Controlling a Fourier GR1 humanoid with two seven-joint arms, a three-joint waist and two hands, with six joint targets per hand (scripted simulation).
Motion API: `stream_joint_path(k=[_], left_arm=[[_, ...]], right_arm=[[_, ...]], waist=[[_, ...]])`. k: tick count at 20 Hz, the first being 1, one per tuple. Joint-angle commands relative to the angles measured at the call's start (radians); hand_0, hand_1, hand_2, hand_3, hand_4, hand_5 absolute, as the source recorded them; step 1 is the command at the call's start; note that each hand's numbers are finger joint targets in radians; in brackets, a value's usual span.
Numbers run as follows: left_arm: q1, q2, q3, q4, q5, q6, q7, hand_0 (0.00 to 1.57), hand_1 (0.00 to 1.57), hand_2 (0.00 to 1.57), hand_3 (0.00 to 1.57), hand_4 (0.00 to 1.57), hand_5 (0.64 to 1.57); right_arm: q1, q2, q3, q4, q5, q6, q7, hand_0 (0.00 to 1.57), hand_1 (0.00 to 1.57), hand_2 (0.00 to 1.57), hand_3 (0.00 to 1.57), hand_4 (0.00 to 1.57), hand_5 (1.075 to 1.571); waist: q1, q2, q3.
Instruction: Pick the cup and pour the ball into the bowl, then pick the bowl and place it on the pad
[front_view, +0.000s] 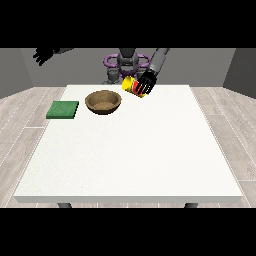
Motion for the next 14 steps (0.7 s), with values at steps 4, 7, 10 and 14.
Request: stream_joint_path(k=[4, 7, 10, 14], left_arm=[[-0.213, -0.066, -0.121, 0.044, -0.215, -0.075, 0.340, 1.36, 1.36, 1.57, 1.57, 1.44, 1.545], [-0.274, -0.066, -0.196, 0.063, -0.292, -0.152, 0.471, 1.33, 1.33, 1.57, 1.57, 1.47, 1.535], [-0.305, -0.067, -0.267, 0.059, -0.372, -0.211, 0.556, 1.35, 1.35, 1.57, 1.57, 1.36, 1.563], [-0.398, -0.067, -0.346, 0.118, -0.514, -0.282, 0.646, 1.47, 1.47, 1.57, 1.57, 1.10, 1.570]], right_arm=[[-0.044, -0.033, -0.029, 0.119, -0.015, 0.061, -0.064, 0.00, 0.00, 0.00, 0.00, 0.68, 1.559], [-0.073, -0.051, -0.009, 0.144, -0.033, 0.094, -0.008, 0.00, 0.00, 0.00, 0.12, 0.70, 1.561], [-0.089, -0.048, -0.021, 0.171, 0.006, 0.062, -0.073, 0.00, 0.00, 0.00, 0.13, 0.69, 1.554], [-0.125, -0.036, -0.004, 0.176, 0.001, 0.051, -0.047, 0.00, 0.00, 0.00, 0.25, 0.70, 1.556]], waist=[[-0.006, 0.032, -0.0037], [-0.037, 0.000, -0.0037], [-0.006, -0.002, -0.0035], [-0.023, 0.024, -0.0038]])
